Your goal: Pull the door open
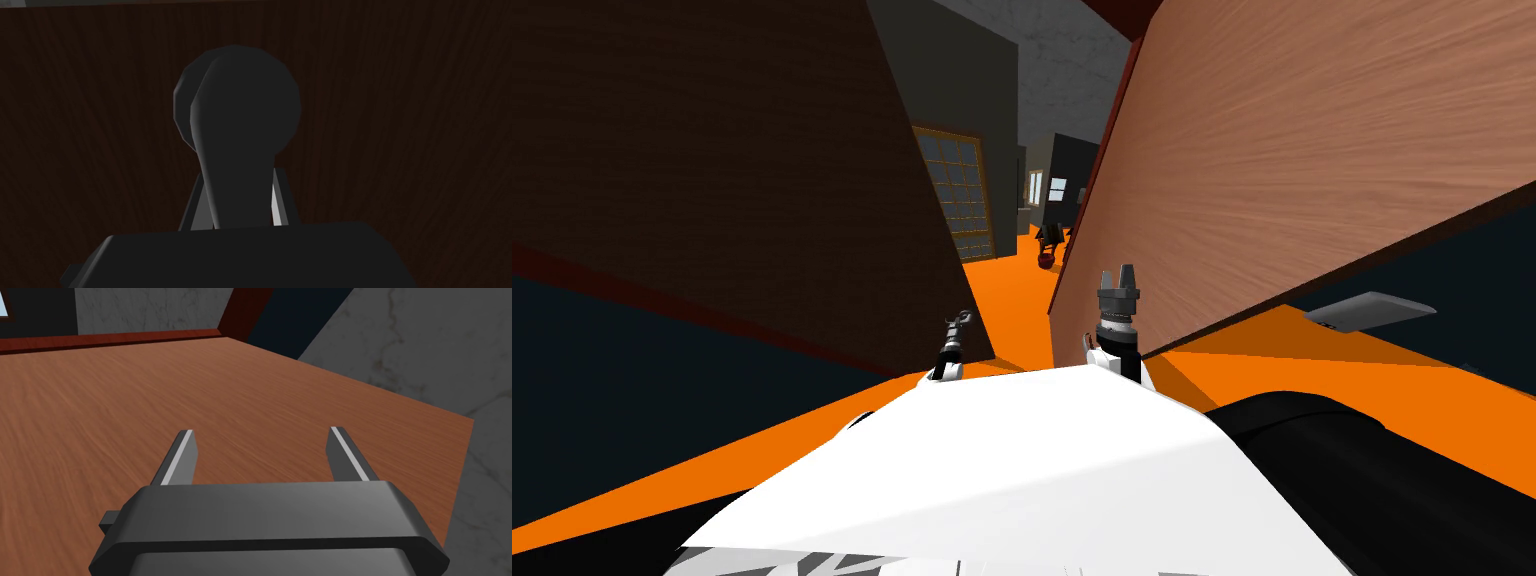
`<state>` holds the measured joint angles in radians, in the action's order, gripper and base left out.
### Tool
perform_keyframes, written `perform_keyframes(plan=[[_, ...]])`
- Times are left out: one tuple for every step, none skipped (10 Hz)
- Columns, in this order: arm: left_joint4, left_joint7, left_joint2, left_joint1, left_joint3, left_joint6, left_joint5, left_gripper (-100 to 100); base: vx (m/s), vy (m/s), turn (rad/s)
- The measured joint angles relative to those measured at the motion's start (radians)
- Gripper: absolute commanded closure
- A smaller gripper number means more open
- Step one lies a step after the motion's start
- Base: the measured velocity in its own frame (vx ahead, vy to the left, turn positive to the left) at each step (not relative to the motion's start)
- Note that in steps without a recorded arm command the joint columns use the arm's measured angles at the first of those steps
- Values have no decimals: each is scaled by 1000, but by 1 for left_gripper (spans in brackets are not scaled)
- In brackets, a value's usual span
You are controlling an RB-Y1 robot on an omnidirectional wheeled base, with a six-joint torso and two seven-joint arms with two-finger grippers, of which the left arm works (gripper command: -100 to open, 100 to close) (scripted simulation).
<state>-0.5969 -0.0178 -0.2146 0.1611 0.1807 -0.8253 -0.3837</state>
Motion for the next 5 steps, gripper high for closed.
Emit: perform_keyframes(plan=[[-13, 3, -9, -3, -2, -1, -1, 100, -158, 12, -129], [-15, 8, -15, -3, -3, -3, -2, 100, -157, -14, -132], [-9, 17, -26, -8, -1, -9, -2, 100, -169, -11, -88], [17, 30, -31, -3, 2, -23, -1, 100, -194, 12, -142], [23, 40, -40, -10, 5, -31, -2, 100, -217, 6, -209]])
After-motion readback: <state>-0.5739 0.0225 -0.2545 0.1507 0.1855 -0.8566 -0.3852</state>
